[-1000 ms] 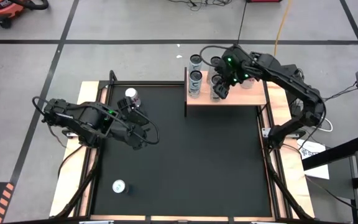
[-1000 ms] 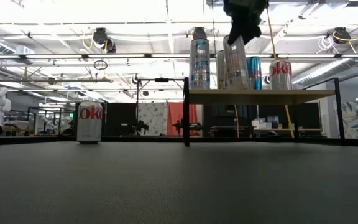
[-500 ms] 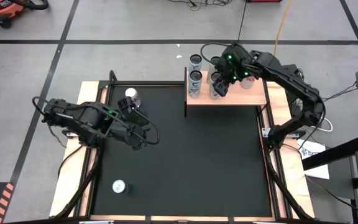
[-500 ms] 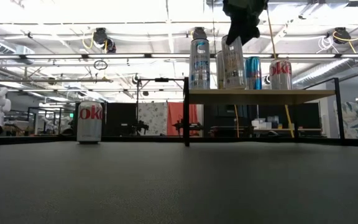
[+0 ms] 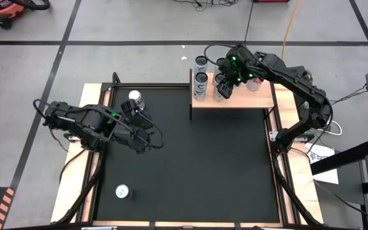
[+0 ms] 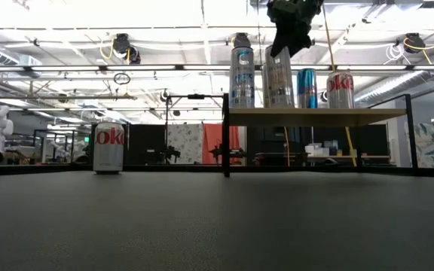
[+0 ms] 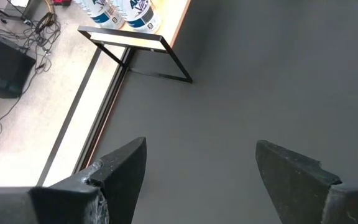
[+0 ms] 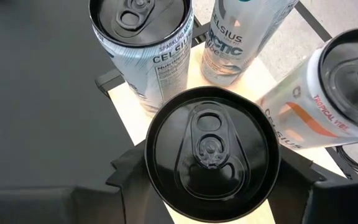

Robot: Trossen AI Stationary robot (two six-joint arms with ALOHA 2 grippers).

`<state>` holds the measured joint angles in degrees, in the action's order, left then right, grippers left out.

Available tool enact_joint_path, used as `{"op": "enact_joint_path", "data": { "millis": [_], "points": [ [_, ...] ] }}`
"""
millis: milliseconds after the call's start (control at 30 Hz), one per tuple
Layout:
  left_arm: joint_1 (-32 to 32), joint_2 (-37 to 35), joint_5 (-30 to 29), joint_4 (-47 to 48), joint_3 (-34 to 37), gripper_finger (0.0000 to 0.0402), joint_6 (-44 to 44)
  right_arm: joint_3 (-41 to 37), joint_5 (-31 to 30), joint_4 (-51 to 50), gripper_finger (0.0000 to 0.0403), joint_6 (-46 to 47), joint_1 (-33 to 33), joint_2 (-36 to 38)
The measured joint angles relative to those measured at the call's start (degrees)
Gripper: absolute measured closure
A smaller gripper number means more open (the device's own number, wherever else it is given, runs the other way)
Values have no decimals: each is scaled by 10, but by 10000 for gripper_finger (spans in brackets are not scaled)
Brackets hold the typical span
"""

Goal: Place canned beverage on shelf
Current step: Put the white-yellow soda can on the shelf aligned with the other white-yellow soda can

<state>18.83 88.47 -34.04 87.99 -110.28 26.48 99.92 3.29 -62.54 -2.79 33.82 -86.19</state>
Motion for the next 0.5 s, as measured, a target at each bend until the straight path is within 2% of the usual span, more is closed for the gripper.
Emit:
{"op": "enact_joint_path", "data": {
  "millis": [500],
  "points": [
    [0,0,0,0,0,104,0,0,-1,-7,172,-8,0,0]
  ]
}}
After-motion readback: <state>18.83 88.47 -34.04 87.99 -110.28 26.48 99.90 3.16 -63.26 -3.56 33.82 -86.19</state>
